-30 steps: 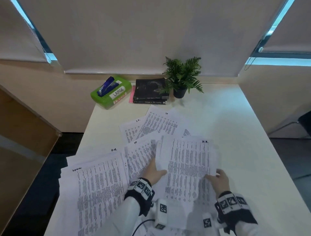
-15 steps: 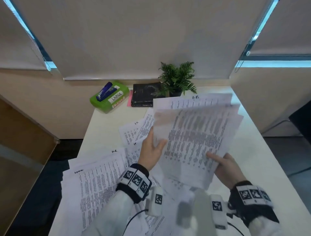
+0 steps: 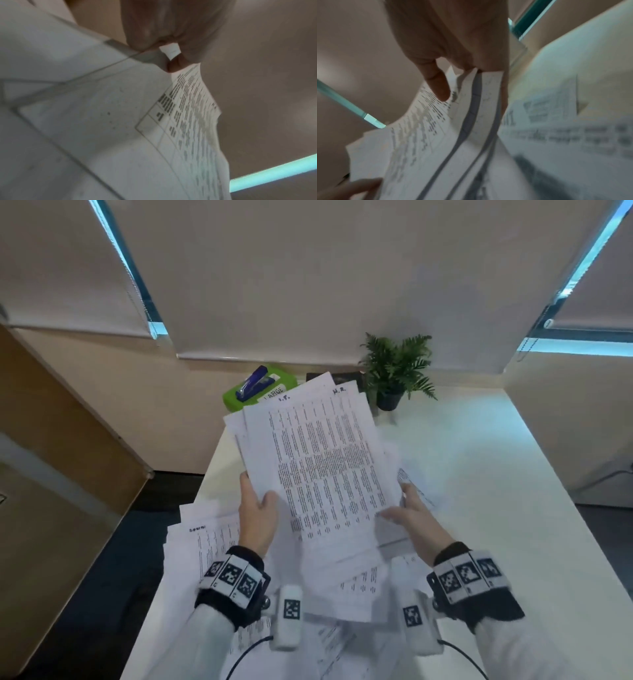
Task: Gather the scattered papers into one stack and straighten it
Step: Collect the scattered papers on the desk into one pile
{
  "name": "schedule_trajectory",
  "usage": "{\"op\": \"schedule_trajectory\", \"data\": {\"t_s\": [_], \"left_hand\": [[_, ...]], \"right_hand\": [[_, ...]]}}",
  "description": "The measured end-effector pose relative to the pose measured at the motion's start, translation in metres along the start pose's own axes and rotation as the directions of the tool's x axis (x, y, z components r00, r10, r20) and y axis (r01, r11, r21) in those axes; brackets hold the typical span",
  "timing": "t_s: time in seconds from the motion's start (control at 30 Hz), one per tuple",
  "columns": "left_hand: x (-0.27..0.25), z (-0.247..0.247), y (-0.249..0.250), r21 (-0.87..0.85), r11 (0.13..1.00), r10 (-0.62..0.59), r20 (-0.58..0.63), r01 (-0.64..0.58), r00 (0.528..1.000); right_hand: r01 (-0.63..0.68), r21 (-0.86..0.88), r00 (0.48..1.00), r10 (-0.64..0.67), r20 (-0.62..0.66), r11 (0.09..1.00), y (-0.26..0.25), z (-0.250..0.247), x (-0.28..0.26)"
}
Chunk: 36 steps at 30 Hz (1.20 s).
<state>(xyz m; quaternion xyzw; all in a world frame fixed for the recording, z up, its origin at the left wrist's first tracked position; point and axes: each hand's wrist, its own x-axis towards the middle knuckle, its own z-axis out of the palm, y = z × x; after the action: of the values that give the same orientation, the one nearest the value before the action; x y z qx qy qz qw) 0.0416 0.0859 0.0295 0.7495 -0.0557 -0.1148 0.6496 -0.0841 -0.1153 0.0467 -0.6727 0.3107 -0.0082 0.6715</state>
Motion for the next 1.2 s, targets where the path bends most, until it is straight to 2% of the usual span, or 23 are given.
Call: {"op": "schedule_trajectory", "data": {"t_s": [0.13, 0.23, 0.27, 0.37, 0.47, 0.53, 0.73, 0.8, 0.93, 1.1, 1.2], "left_hand": [[-0.009, -0.054, -0.034, -0.059, 0.987, -0.156, -0.049, 0.153, 0.987], [-0.019, -0.095, -0.066, -0.088, 0.961, -0.271, -0.11, 0.262, 0.956], [-0.023, -0.106, -0.076, -0.114, 0.945, -0.32, -0.119, 0.307, 0.94], [-0.037, -0.128, -0.095, -0.176, 0.912, -0.395, -0.135, 0.37, 0.909], [-0.049, -0.141, -0.107, -0.099, 0.912, -0.409, -0.112, 0.399, 0.906], [-0.053, -0.15, -0.118, -0.034, 0.904, -0.428, -0.098, 0.427, 0.898], [-0.05, -0.17, -0.136, 0.018, 0.861, -0.507, -0.061, 0.509, 0.86], [-0.046, -0.175, -0.136, 0.079, 0.858, -0.505, -0.048, 0.508, 0.862], [-0.038, -0.186, -0.127, 0.211, 0.835, -0.52, 0.001, 0.508, 0.854], [-0.028, -0.196, -0.124, 0.34, 0.766, -0.59, 0.034, 0.546, 0.807], [-0.02, -0.195, -0.128, 0.408, 0.705, -0.629, -0.018, 0.58, 0.777]], "right_hand": [[-0.139, -0.009, 0.985, 0.139, 0.106, 0.99, 0.012, 0.051, 0.017], [-0.326, 0.131, 0.937, 0.301, 0.175, 0.936, 0.028, 0.077, 0.025], [-0.354, 0.179, 0.926, 0.317, 0.204, 0.918, 0.033, 0.084, 0.024], [-0.284, 0.096, 0.948, 0.264, 0.18, 0.954, 0.049, 0.104, 0.02], [-0.15, -0.1, 0.981, 0.161, 0.109, 0.984, 0.068, 0.122, 0.025], [-0.116, -0.196, 0.987, 0.135, 0.084, 0.974, 0.077, 0.133, 0.032], [-0.1, -0.448, 0.995, 0.079, -0.064, 0.888, 0.084, 0.15, 0.053], [-0.086, -0.444, 0.995, 0.056, -0.08, 0.892, 0.075, 0.149, 0.059], [-0.116, -0.398, 0.993, 0.097, -0.066, 0.91, 0.062, 0.159, 0.077], [-0.049, -0.383, 0.999, 0.046, -0.017, 0.922, 0.048, 0.181, 0.089], [-0.056, -0.36, 0.997, 0.074, 0.036, 0.931, 0.046, 0.175, 0.086]]}}
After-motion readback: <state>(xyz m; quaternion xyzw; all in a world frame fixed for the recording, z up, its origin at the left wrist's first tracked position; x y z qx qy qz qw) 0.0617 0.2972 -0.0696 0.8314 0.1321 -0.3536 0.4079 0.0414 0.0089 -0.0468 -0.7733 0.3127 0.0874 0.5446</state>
